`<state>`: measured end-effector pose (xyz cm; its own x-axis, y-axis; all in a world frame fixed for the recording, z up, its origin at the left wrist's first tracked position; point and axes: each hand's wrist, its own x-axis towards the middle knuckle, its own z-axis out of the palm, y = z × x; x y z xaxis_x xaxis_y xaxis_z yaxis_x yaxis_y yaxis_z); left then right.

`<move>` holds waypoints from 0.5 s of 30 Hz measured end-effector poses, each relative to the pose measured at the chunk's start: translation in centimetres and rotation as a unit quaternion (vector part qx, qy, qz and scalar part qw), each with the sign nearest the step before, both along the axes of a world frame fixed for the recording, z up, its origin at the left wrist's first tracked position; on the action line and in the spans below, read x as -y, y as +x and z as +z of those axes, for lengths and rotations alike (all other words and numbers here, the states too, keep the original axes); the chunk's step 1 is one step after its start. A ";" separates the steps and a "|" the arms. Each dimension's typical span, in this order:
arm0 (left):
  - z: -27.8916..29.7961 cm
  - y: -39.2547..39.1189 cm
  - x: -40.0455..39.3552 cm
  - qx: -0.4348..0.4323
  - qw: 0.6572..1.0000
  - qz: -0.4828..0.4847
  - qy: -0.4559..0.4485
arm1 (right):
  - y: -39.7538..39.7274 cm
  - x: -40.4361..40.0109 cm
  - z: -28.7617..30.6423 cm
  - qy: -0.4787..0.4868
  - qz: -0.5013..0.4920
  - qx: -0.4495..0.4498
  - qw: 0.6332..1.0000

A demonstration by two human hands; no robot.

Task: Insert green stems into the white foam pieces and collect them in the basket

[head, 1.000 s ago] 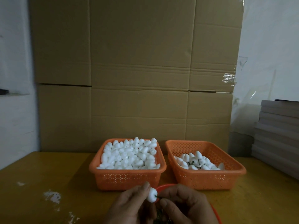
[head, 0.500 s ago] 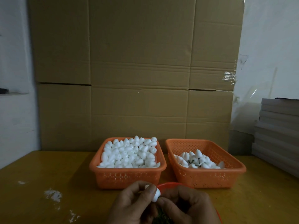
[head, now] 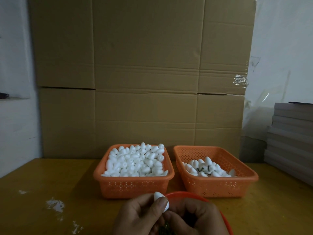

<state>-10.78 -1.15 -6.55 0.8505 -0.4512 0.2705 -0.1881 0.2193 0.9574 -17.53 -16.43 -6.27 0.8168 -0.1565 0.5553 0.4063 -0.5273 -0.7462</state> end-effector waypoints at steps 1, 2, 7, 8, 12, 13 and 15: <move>0.0 -0.1 0.0 0.016 1.000 0.011 0.009 | 0.0 -0.1 0.0 0.007 0.001 -0.003 1.000; 0.2 -0.2 -0.1 0.033 0.999 0.025 0.019 | -0.1 -0.1 0.1 0.015 0.004 -0.008 1.000; 0.4 -1.0 -0.2 0.125 0.986 0.075 0.083 | -0.4 -0.7 0.4 0.058 0.012 -0.032 0.998; 0.4 -1.0 -0.3 0.137 0.982 0.090 0.092 | -0.4 -0.8 0.4 0.065 0.015 -0.034 0.997; 0.3 -1.2 -0.3 0.163 0.974 0.108 0.117 | -0.6 -1.0 0.8 0.075 0.029 -0.037 0.996; 0.3 -1.1 -0.3 0.167 0.973 0.109 0.116 | -0.6 -1.0 0.8 0.078 0.032 -0.034 0.996; 0.3 -1.2 -0.3 0.175 0.972 0.108 0.112 | -0.6 -1.1 0.9 0.089 0.032 -0.029 0.995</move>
<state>-11.97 -0.85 -6.27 0.8057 -0.3524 0.4761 -0.5297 -0.0687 0.8454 -18.17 -15.28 -5.42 0.8576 -0.1956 0.4757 0.3887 -0.3592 -0.8485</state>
